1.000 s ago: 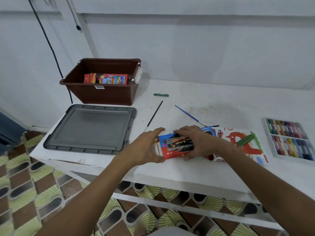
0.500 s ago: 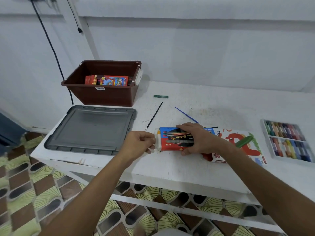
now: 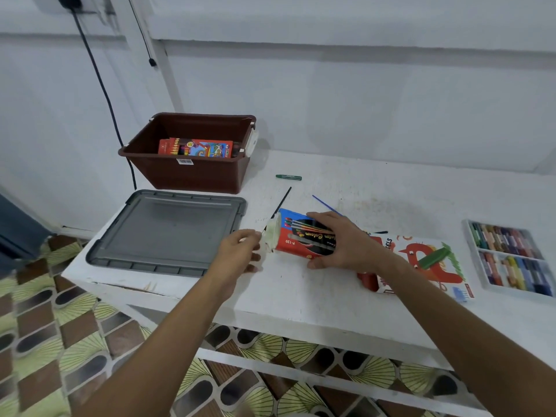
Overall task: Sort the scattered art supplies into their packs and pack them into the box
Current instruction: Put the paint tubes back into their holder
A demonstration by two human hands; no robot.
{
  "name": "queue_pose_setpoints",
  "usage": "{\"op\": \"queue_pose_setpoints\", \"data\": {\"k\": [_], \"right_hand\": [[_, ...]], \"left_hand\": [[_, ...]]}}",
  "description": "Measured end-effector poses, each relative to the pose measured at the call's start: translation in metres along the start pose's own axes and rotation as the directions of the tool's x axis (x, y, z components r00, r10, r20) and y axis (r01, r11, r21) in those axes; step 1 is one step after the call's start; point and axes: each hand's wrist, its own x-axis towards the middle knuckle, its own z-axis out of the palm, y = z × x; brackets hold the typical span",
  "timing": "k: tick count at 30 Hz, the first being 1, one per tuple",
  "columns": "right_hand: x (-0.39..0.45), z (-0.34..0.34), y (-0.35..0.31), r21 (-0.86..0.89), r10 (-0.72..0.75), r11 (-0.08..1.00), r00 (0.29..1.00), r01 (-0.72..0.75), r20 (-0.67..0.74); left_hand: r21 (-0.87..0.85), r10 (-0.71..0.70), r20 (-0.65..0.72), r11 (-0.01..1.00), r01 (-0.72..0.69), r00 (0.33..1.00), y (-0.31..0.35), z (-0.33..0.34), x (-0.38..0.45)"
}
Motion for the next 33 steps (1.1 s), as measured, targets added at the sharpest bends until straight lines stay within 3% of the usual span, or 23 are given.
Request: {"op": "queue_pose_setpoints", "data": {"k": [3,8,14,24,28,33], "right_hand": [[0.004,0.002,-0.01,0.026,-0.017,0.999,0.999,0.018,-0.031],[0.011,0.011,-0.015,0.066,-0.037,0.997,0.999,0.039,-0.034],[0.016,0.02,-0.021,0.055,-0.075,0.995,0.994,0.08,-0.083],[0.011,0.031,-0.026,-0.072,-0.098,0.994,0.969,0.083,-0.227],[0.011,0.039,-0.026,-0.158,-0.102,0.986,0.948,0.056,-0.3],[0.008,0.045,-0.022,-0.189,-0.164,0.977,0.916,0.099,-0.365]], "left_hand": [[-0.179,-0.131,0.131,0.972,0.153,0.983,0.003,-0.004,-0.006],[-0.378,0.053,0.051,0.925,-0.03,0.997,0.021,-0.013,-0.009],[-0.05,0.226,-0.04,0.972,-0.228,0.973,0.024,-0.02,-0.012],[0.089,0.33,-0.185,0.944,-0.318,0.926,0.031,-0.007,-0.023],[0.106,0.293,-0.274,0.956,-0.274,0.916,0.038,-0.001,-0.022],[-0.004,0.165,-0.306,0.985,-0.175,0.938,0.049,0.009,-0.024]]}}
